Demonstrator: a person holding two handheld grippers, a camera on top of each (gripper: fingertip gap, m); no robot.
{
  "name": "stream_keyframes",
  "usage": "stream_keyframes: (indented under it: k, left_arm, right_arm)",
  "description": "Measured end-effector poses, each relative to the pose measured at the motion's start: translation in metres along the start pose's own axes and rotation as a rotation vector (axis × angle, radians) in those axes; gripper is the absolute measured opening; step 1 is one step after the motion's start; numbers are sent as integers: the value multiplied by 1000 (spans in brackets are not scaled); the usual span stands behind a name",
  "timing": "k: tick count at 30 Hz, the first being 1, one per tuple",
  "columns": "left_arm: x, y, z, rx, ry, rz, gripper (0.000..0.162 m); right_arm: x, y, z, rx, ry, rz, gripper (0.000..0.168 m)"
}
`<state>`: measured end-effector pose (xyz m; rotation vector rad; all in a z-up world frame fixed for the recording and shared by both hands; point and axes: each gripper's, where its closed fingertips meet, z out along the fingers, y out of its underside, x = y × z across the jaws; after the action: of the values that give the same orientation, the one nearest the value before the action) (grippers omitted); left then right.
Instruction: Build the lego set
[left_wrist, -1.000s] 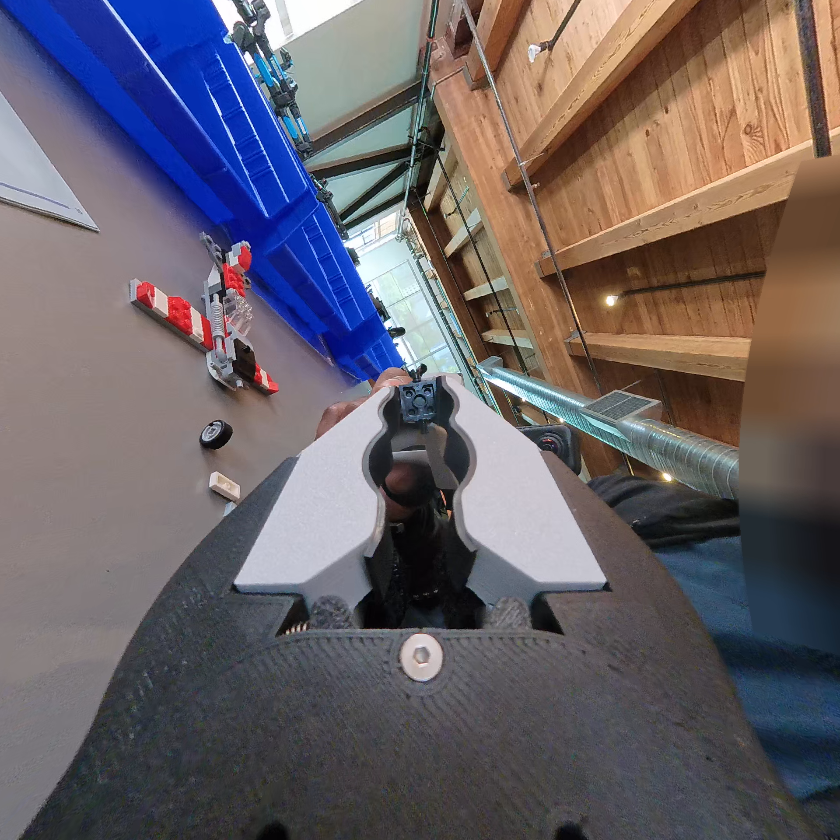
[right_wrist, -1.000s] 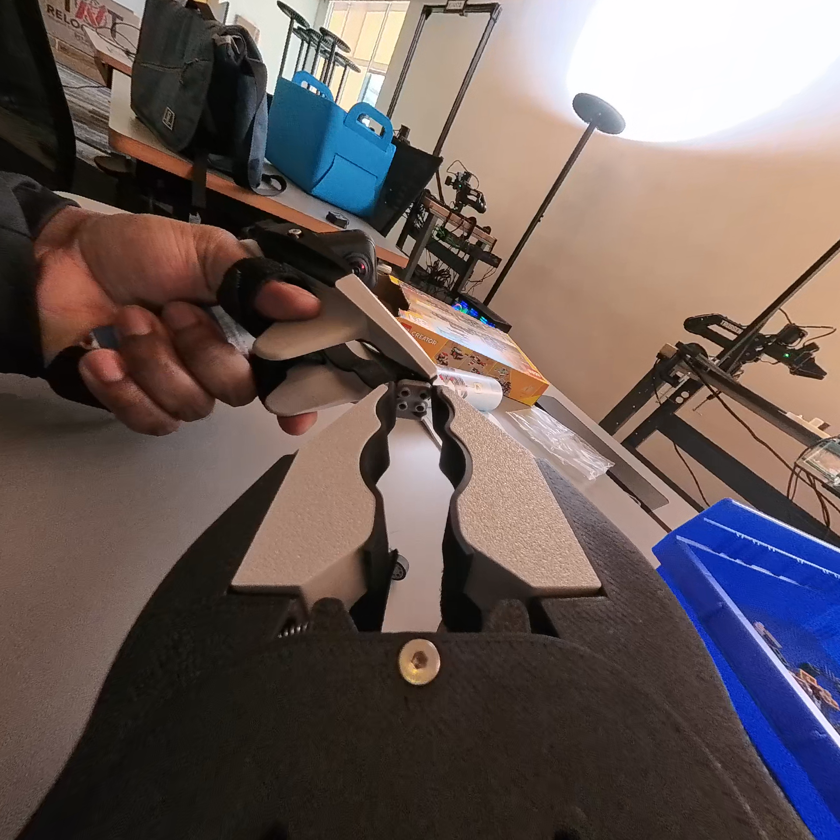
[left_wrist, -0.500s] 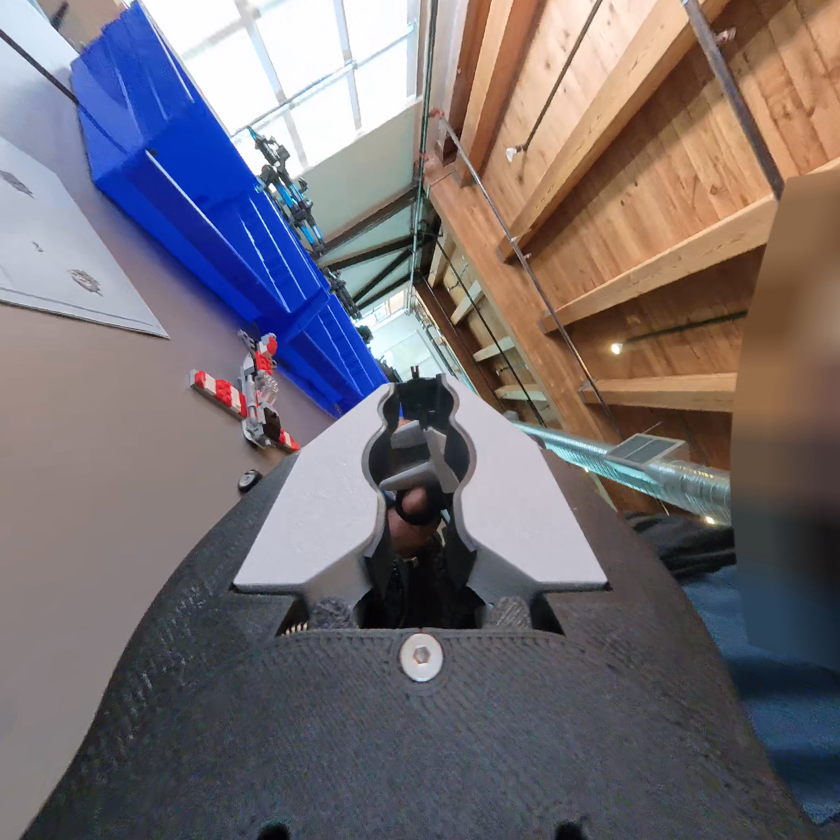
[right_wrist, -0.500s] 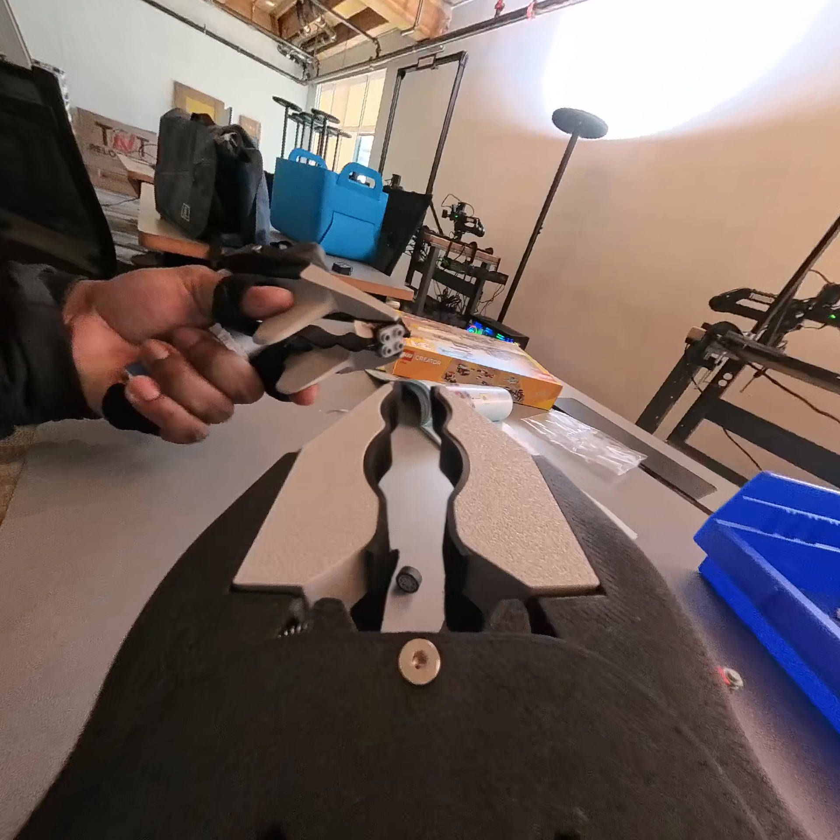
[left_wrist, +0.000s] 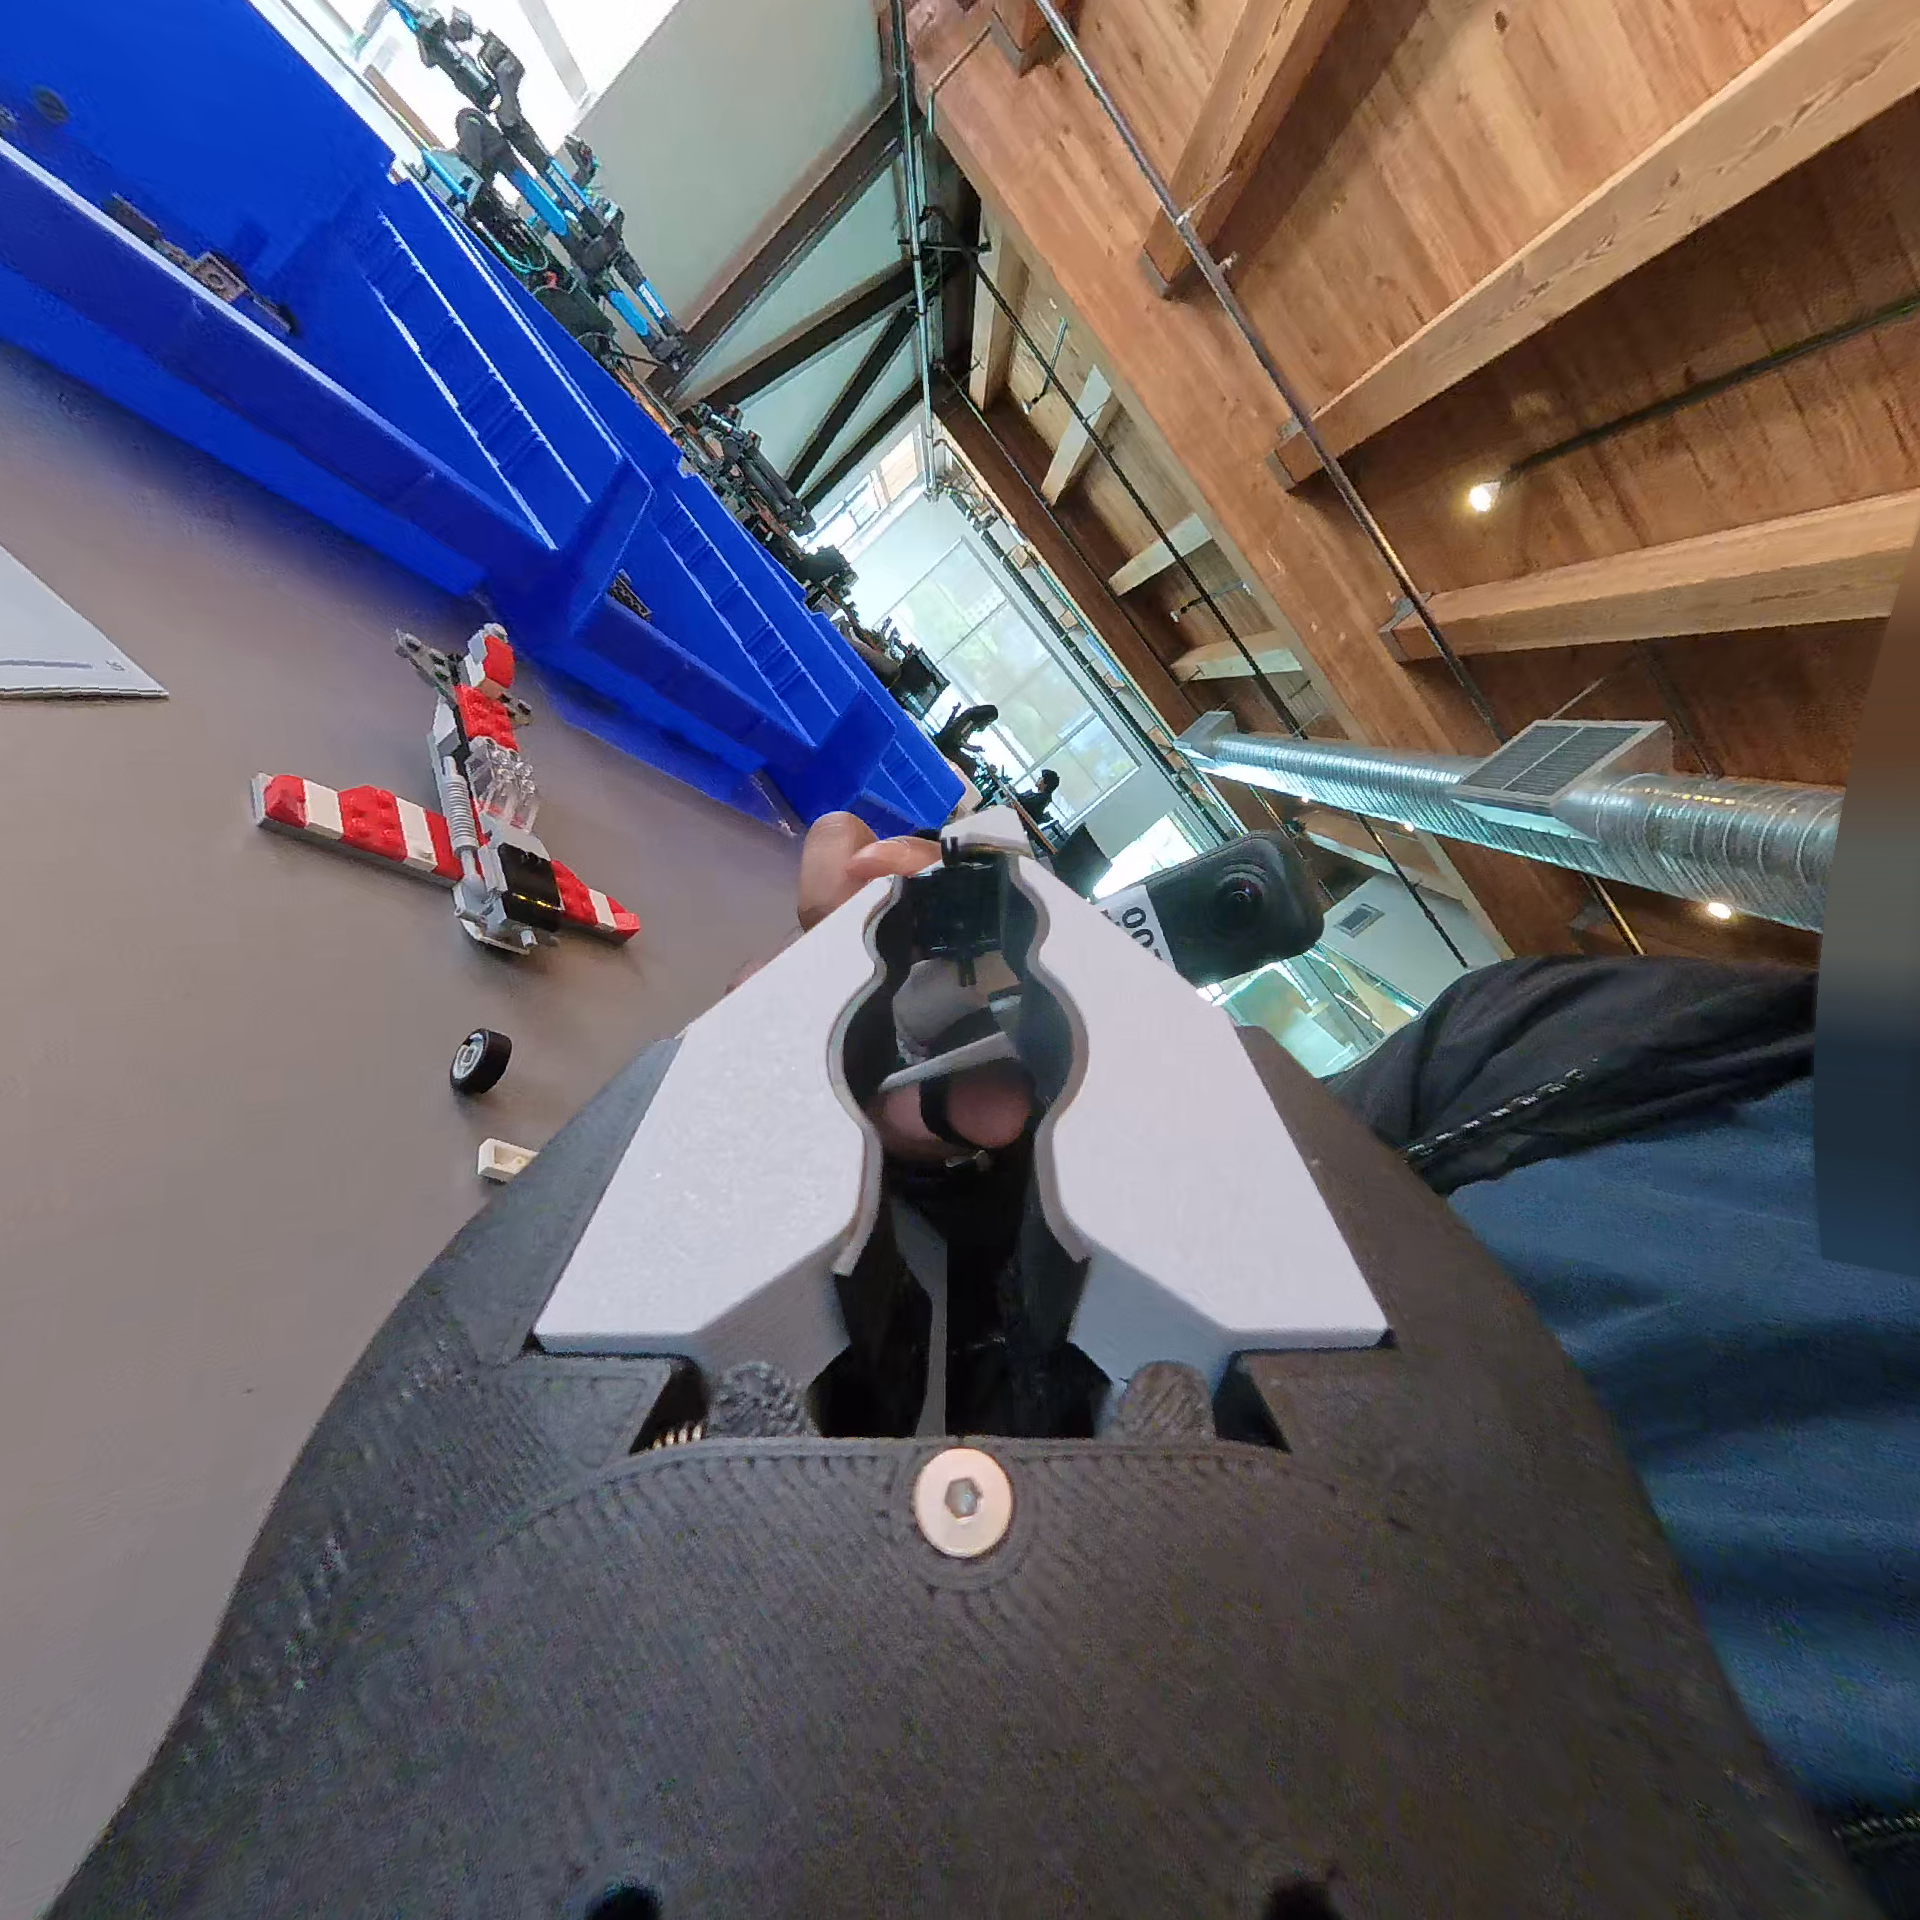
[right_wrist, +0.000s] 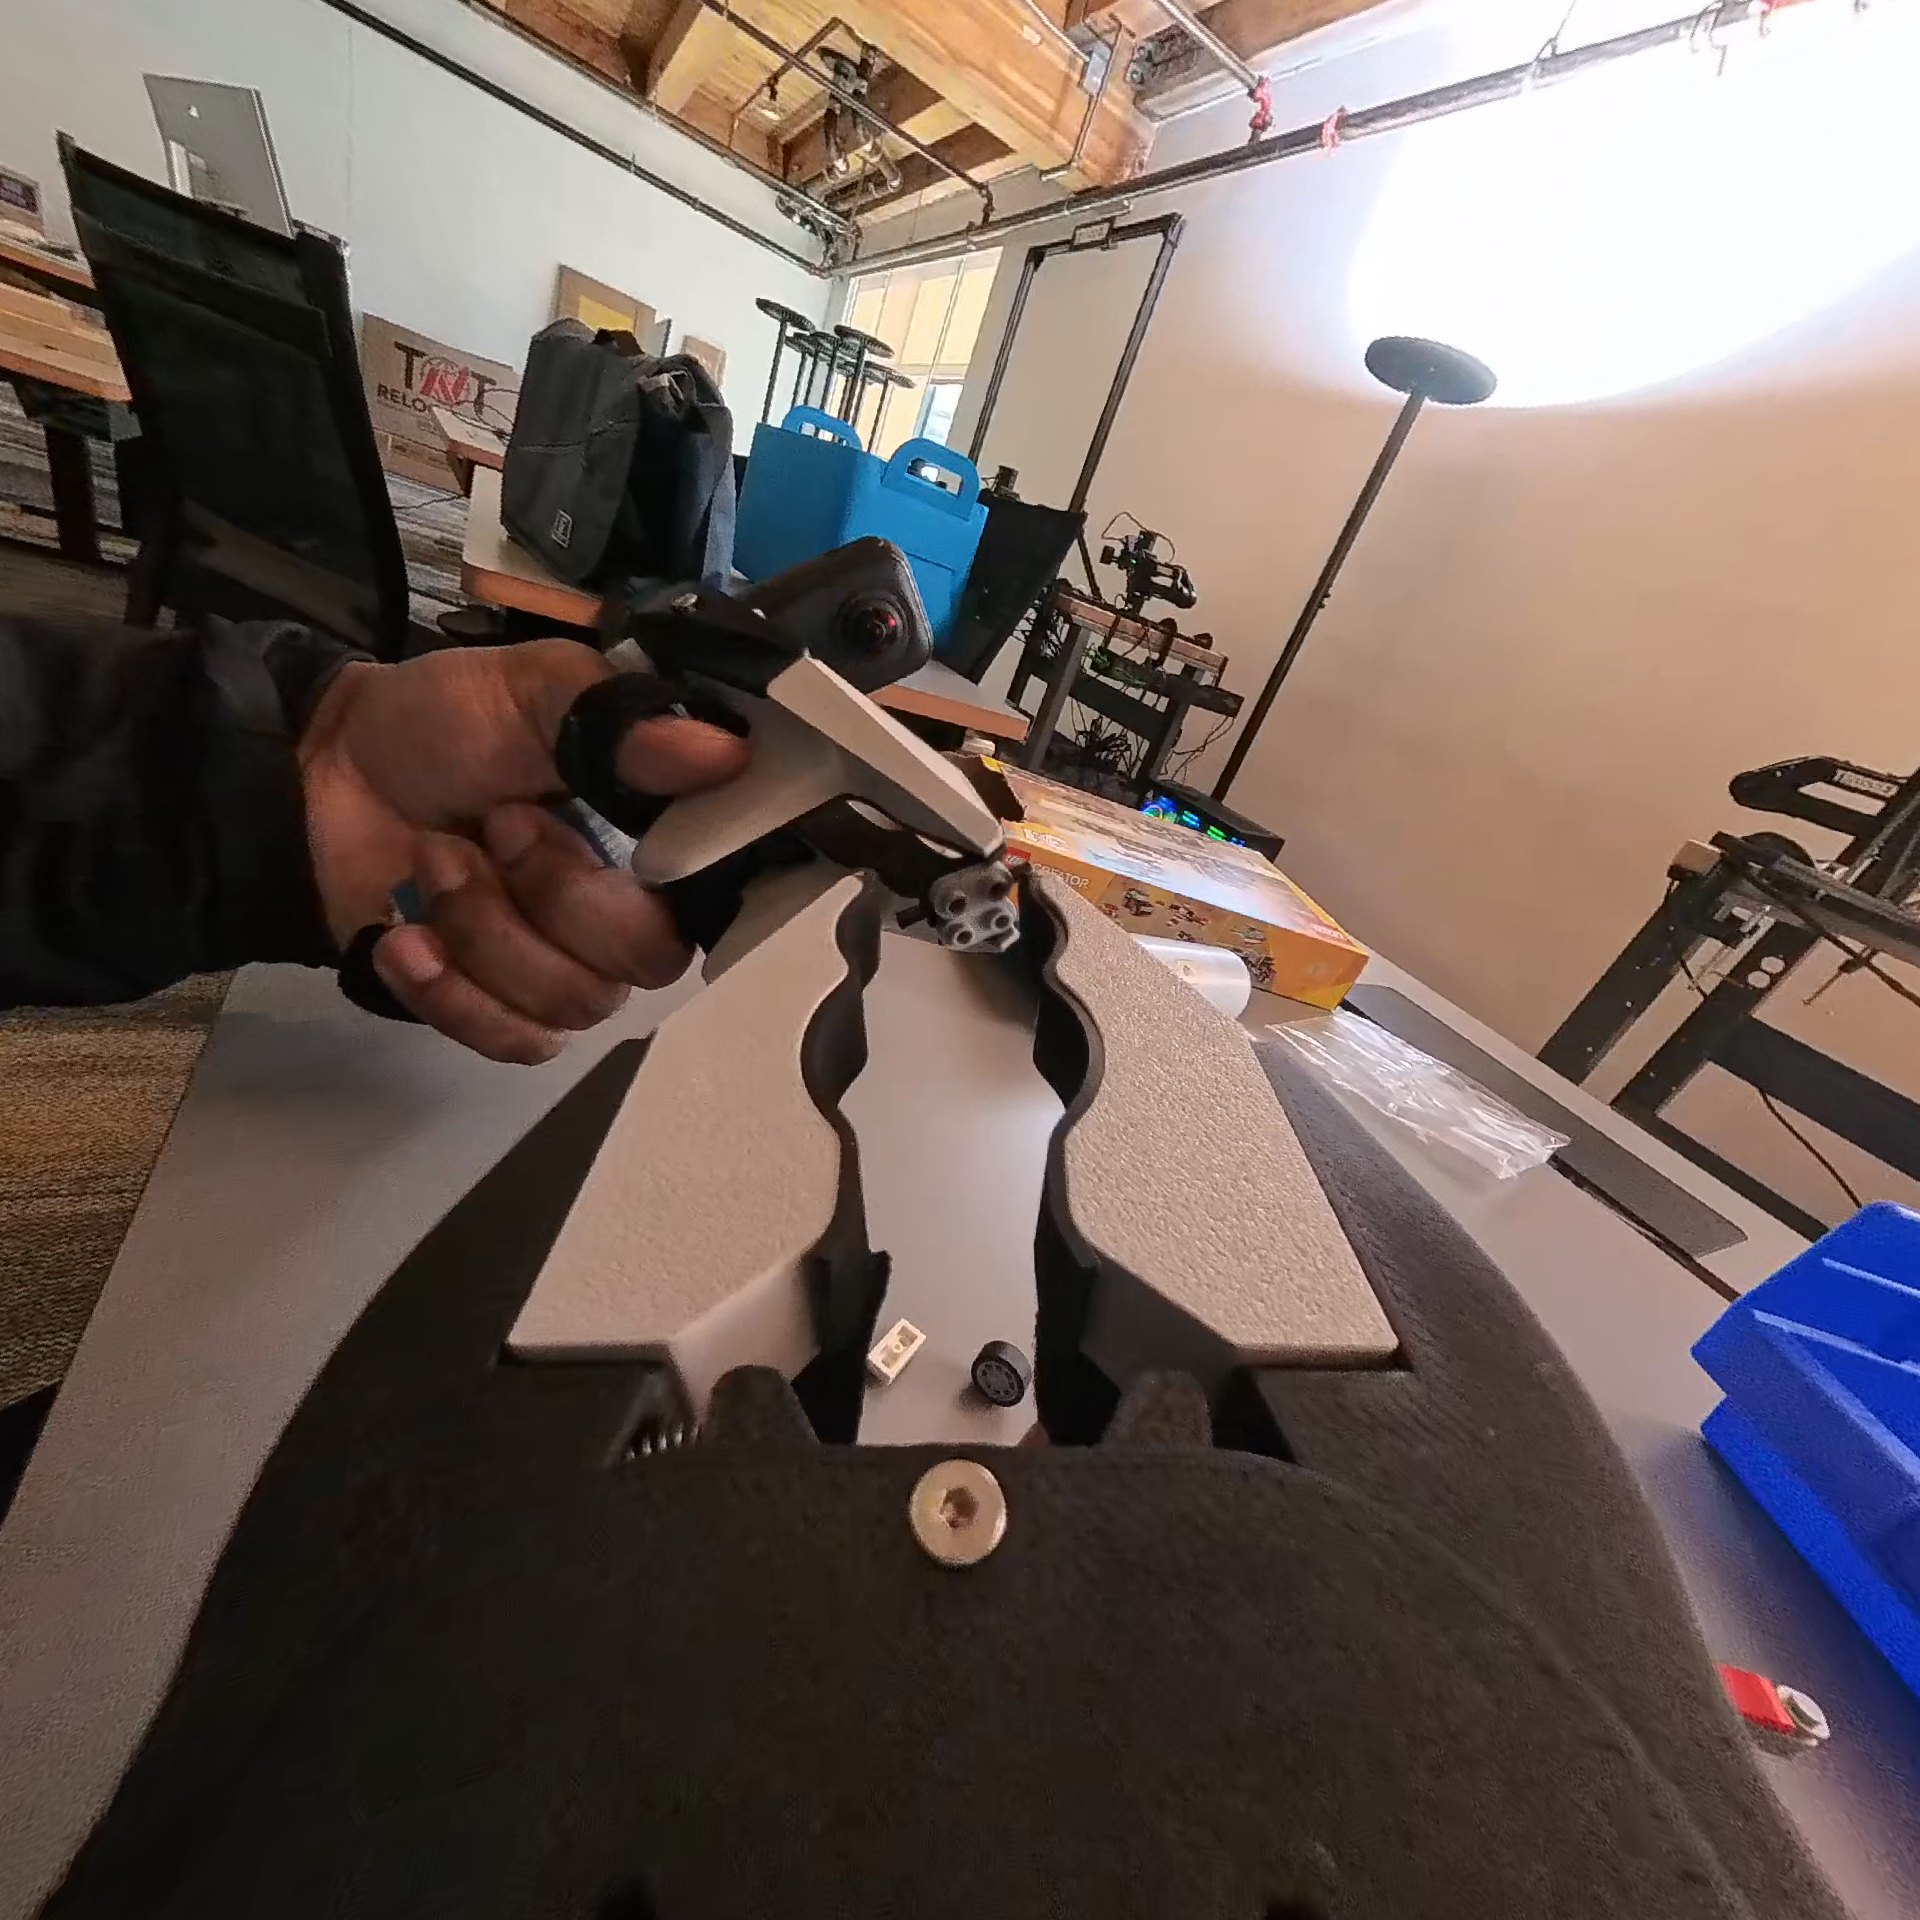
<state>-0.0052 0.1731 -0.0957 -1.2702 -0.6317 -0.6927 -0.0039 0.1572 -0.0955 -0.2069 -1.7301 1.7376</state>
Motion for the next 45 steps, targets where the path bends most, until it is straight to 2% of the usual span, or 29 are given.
stream_keyframes:
  k: [7, 16, 29, 35, 39, 45]
  left_arm:
    - [-1, 3, 1, -11, 2, -14, 18]
    - [-1, 5, 2, -22, 13, -63, 20]
    - [-1, 1, 2, -7, -17, 5, 18]
    - [5, -8, -7, 9, -67, 201, 18]
    - [10, -7, -6, -11, -90, 322, 18]
    - [12, -1, -2, -48, -91, 374, 18]
  right_arm:
    - [3, 2, 0, -14, 21, -22, 19]
    - [9, 1, -2, -7, 45, -10, 18]
    - [9, 1, -2, -6, 42, -10, 19]
    - [15, -2, -6, 22, 11, 97, 28]
    - [14, -5, -8, 41, 1, 98, 30]
    - [7, -7, -8, 43, -10, 39, 31]
